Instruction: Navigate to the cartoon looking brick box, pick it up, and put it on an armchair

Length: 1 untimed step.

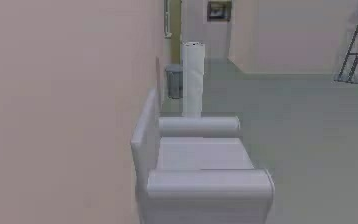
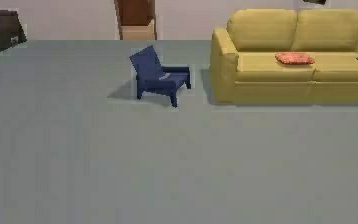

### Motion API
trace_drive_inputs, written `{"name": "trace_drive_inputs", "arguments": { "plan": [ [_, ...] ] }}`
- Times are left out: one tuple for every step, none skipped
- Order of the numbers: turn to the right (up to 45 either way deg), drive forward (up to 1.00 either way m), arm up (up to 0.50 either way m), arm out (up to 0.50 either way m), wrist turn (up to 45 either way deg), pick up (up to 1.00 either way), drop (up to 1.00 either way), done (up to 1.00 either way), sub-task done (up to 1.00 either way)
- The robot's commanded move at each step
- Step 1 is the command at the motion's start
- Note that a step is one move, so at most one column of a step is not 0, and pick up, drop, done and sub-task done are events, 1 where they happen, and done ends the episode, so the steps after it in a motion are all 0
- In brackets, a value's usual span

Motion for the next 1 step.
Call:
{"name": "trace_drive_inputs", "arguments": {
  "plan": [
    [45.0,0.0,0.0,0.0,0.0,0.0,0.0,0.0,0.0]
  ]
}}
